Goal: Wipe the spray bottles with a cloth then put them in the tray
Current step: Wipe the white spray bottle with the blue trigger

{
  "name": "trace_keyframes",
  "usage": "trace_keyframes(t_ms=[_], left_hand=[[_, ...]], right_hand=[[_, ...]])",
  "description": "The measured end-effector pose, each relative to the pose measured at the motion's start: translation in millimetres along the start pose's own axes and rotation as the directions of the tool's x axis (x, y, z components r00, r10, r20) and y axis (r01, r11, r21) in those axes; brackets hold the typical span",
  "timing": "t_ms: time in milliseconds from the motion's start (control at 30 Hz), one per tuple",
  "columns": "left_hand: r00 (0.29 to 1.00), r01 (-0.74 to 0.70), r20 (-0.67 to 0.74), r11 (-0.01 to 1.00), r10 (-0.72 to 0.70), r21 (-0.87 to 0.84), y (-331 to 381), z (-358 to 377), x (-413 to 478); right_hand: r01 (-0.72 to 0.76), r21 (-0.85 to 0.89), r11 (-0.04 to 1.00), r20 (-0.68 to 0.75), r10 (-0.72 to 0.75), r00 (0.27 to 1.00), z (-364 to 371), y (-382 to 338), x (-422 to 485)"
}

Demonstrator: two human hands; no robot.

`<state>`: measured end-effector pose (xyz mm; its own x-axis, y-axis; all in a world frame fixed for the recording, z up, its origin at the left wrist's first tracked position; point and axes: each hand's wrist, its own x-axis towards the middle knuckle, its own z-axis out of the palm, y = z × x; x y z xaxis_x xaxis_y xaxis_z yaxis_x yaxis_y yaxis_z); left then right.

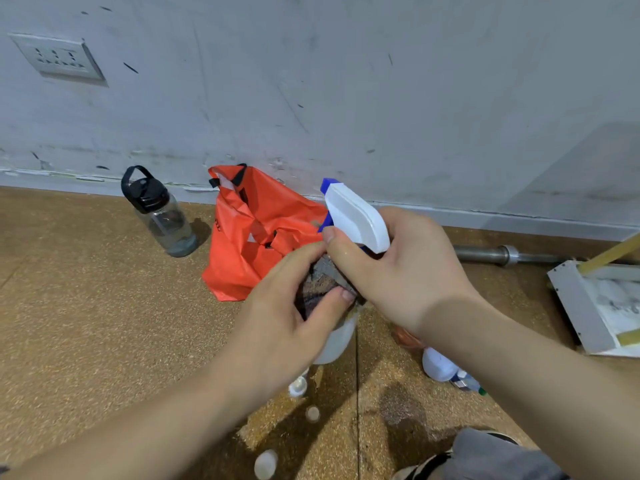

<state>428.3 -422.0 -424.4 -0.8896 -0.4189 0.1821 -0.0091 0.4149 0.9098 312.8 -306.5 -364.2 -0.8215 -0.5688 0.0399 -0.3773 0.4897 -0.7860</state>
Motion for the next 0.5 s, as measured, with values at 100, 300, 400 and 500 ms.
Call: trace_keyframes(t_ms=[100,300,400,500], left_hand=[[1.000,-0.011,0.003,0.999,0.011,-0.045,0.6,-0.4,5.9],[0.995,-0.074,-0.051,0.963,0.090,0.259,3.8,1.1,6.3],[0.996,-0.094,0.008,0.978,0.094,0.188,1.1,-12.9,15.0],[0.994,-0.099,0.061,0.993,0.095,0.067,3.8,-24.1,17.8]], right_hand=[[-0.011,0.039,0.999,-0.026,0.012,1.000,-0.2,-7.0,-3.1],[-0.049,0.064,0.997,0.002,0.049,0.999,13.5,-10.7,-10.8],[-0.123,0.233,0.965,0.238,0.066,0.969,-5.5,-10.2,-0.3],[-0.169,0.353,0.920,0.415,0.008,0.910,-25.5,0.8,11.4]])
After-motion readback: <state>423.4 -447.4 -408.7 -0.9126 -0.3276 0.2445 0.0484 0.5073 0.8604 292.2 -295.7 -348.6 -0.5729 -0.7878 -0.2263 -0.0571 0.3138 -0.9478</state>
